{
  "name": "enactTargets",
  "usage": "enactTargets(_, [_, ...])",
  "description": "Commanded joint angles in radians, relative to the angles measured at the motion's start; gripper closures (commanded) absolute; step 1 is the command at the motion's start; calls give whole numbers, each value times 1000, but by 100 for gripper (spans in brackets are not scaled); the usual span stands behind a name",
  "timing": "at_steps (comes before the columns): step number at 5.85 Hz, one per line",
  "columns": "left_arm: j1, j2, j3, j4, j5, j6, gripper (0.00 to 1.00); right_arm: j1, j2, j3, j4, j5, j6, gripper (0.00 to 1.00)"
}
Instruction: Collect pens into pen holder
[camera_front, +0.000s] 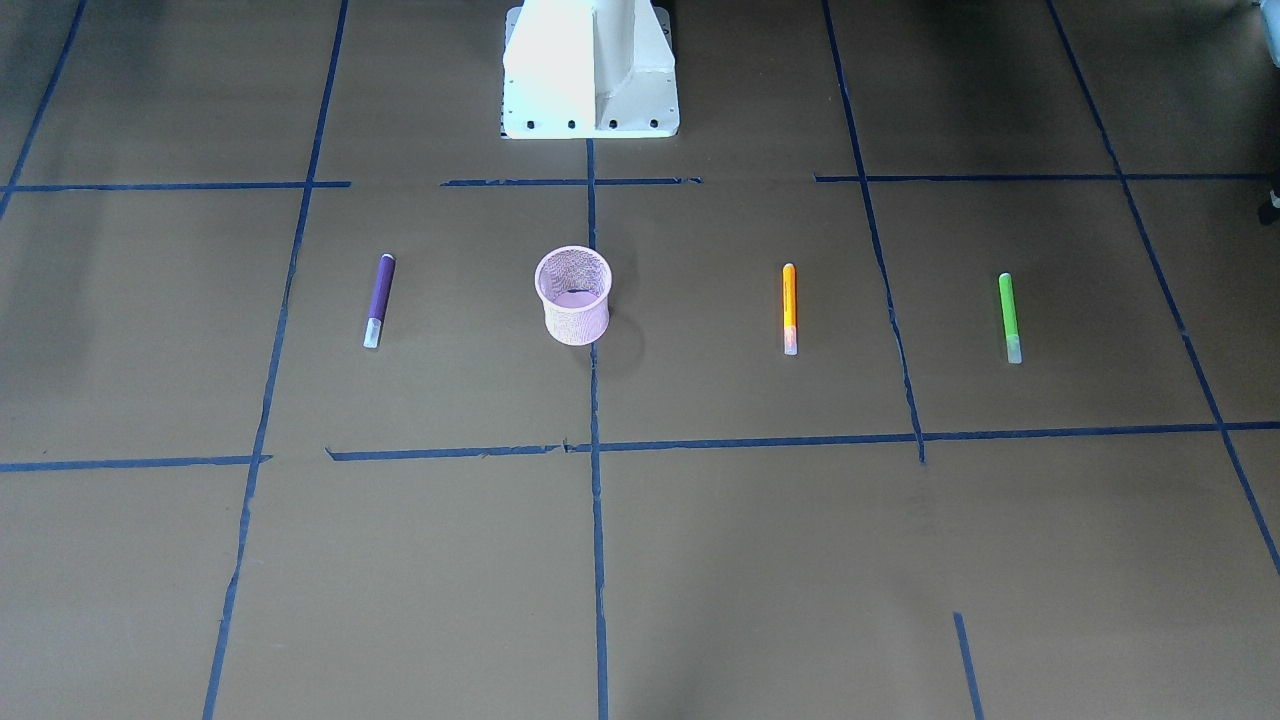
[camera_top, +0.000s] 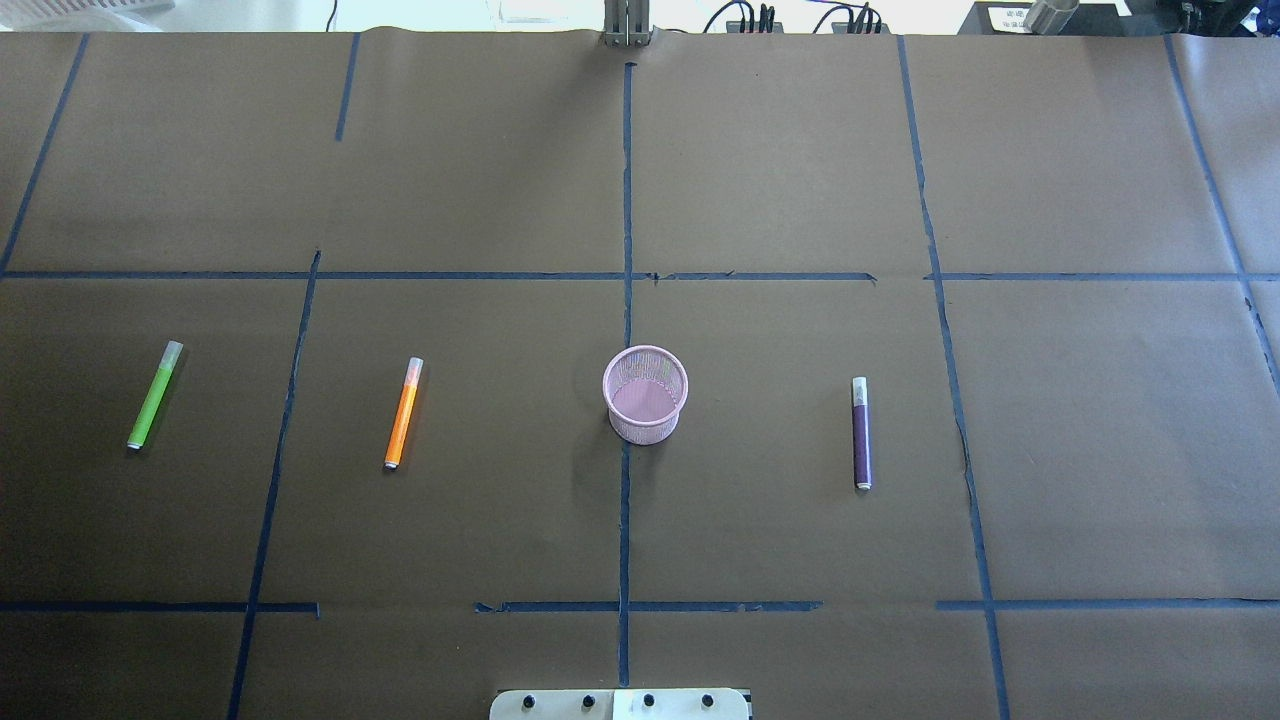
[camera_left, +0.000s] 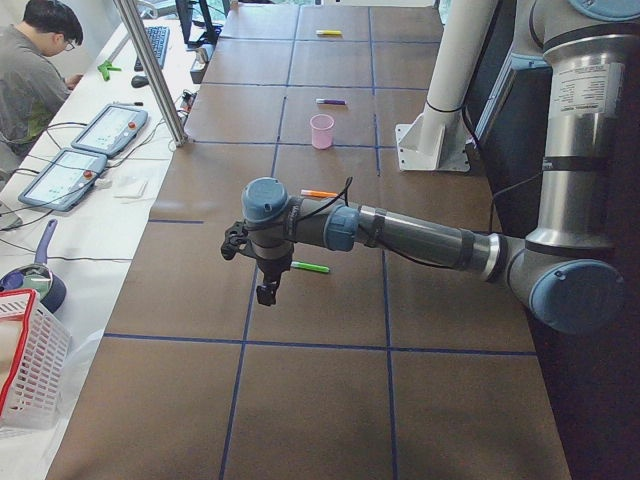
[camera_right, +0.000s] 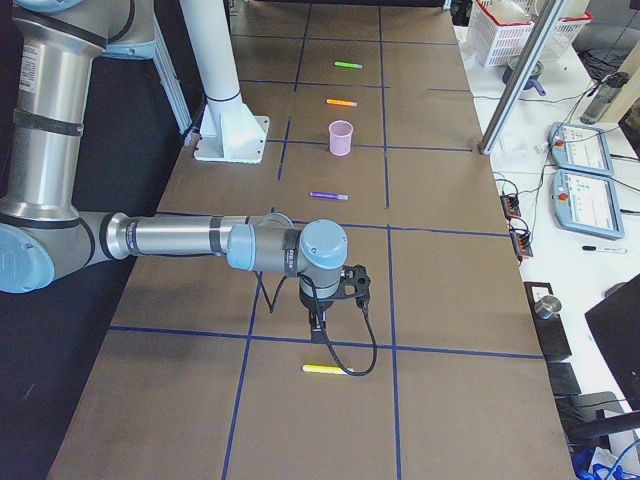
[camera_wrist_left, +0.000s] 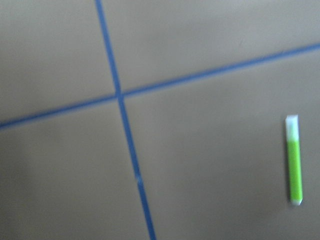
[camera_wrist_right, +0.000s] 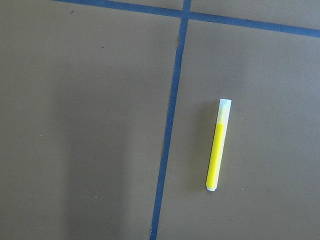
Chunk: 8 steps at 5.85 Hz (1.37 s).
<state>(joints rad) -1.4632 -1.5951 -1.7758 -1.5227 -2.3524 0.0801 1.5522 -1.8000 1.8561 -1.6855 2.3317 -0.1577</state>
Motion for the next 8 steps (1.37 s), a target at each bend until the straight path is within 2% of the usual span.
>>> enactTargets(1, [62, -29, 64, -90, 4, 6, 0, -3, 2, 0, 0, 23, 0, 0])
enactTargets(3, [241, -28, 87, -189, 30, -193, 0, -12, 2, -2, 0, 28, 1, 0])
enactTargets(5, [405, -28, 104, -381, 149, -517, 0, -12, 2, -6, 0, 28, 1, 0])
enactTargets(6, [453, -28, 142, -518, 221, -604, 0, -12, 2, -6, 0, 28, 1, 0])
enactTargets(7, [461, -29, 191, -606, 220, -688, 0, -12, 2, -8, 0, 26, 1, 0])
enactTargets(8, [507, -29, 200, -625, 226, -742, 0, -12, 2, -8, 0, 28, 1, 0])
